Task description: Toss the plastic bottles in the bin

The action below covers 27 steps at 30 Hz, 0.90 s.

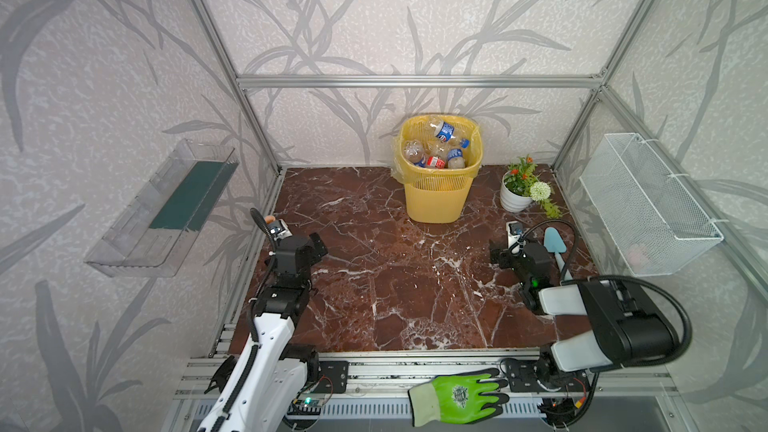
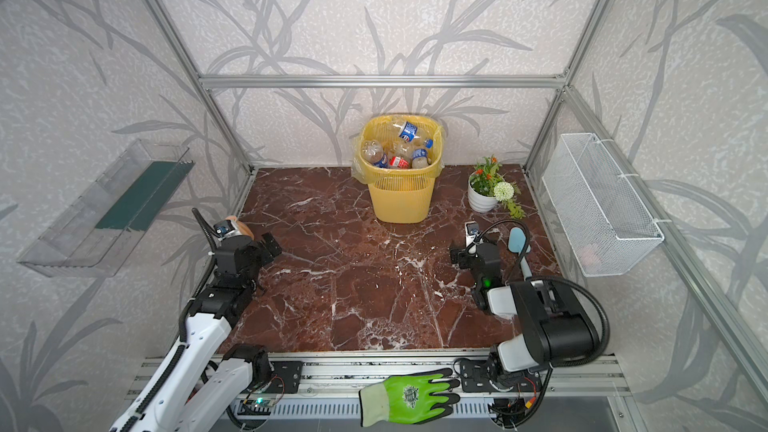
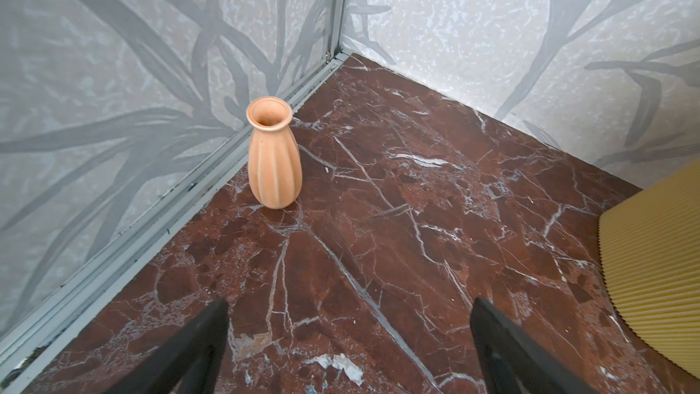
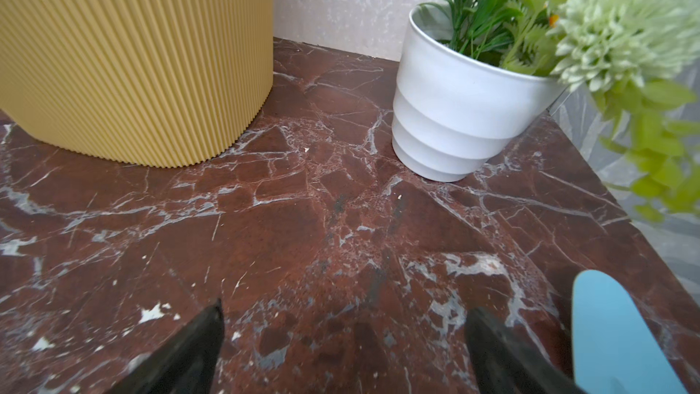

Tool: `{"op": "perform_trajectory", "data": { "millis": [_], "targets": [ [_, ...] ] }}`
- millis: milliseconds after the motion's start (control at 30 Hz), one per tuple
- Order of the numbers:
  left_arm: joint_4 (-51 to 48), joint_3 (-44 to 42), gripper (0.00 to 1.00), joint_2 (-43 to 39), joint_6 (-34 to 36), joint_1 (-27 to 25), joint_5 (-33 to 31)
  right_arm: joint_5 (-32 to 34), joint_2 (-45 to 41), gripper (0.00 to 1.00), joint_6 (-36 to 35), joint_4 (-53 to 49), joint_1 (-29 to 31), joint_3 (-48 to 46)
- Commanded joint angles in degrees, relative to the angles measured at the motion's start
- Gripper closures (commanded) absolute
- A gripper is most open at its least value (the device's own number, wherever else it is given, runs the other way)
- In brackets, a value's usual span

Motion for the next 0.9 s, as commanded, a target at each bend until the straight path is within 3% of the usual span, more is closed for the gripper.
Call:
{"op": "perform_trajectory", "data": {
  "millis": [0,67,233,300,567,733,867],
  "targets": [
    [4.0,-1.4,0.01,-0.1,2.9,-0.2,-3.8,-2.5,0.5,0.01,0.3,7.4,-0.8,0.2],
    [5.8,-2.3,0.01,0.1,3.9,-0.1,-4.2,-3.2,-1.7,0.01,0.2,-0.5,-0.8,2.7],
    [12.7,-4.6,0.01,3.1,7.3,-0.2,-4.8,-3.7,-0.5,0.01,0.0,-6.9,-1.0,7.2],
    [15.6,-4.9,0.01,5.8,7.6,-0.2,-6.1,-3.8,0.9,0.01,0.4,-3.1,-1.1,6.5],
    [36.6,-9.1,0.01,20.3,12.7,-0.2,-6.8,-3.8,0.4,0.01,0.4,-4.4,-1.2,6.7],
    [59.1,-15.6,0.01,29.8,18.4,-0.1,-4.6,-3.7,0.5,0.01,0.4,-3.9,-1.2,6.6],
    [64.8,-15.9,0.01,34.6,20.6,1.2,2.0,-3.6,0.5,0.01,0.4,-3.9,-1.2,6.6]
  ]
}}
